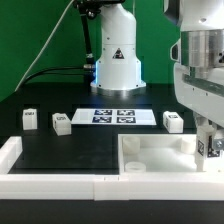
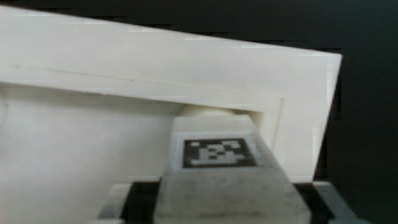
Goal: Assemble one leg
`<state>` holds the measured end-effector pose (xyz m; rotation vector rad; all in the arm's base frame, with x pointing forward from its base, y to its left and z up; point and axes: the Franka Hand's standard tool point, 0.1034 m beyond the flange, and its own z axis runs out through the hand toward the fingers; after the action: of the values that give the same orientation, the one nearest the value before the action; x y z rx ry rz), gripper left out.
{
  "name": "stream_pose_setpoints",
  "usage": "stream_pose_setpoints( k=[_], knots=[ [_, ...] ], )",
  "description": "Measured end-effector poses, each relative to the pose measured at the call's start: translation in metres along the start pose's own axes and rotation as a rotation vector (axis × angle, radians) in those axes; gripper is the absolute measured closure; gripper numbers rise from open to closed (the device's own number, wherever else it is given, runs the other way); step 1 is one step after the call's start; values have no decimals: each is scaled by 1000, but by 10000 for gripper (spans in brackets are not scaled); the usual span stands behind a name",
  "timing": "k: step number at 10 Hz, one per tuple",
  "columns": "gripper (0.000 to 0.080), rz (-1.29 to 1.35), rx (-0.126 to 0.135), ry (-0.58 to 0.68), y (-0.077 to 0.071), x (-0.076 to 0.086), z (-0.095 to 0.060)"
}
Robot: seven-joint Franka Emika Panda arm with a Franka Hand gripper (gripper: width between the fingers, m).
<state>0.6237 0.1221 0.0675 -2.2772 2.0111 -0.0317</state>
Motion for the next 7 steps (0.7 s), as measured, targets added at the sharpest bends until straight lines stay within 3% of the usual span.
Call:
stream_pose_setpoints(
  k=[2, 4, 6, 7],
  knots=[
    [508, 249, 8, -23, -1, -1, 0],
    [508, 275, 8, -28, -1, -2, 0],
    [225, 181, 8, -27, -1, -1, 1],
    [225, 51, 7, -26, 0, 0, 1]
  ],
)
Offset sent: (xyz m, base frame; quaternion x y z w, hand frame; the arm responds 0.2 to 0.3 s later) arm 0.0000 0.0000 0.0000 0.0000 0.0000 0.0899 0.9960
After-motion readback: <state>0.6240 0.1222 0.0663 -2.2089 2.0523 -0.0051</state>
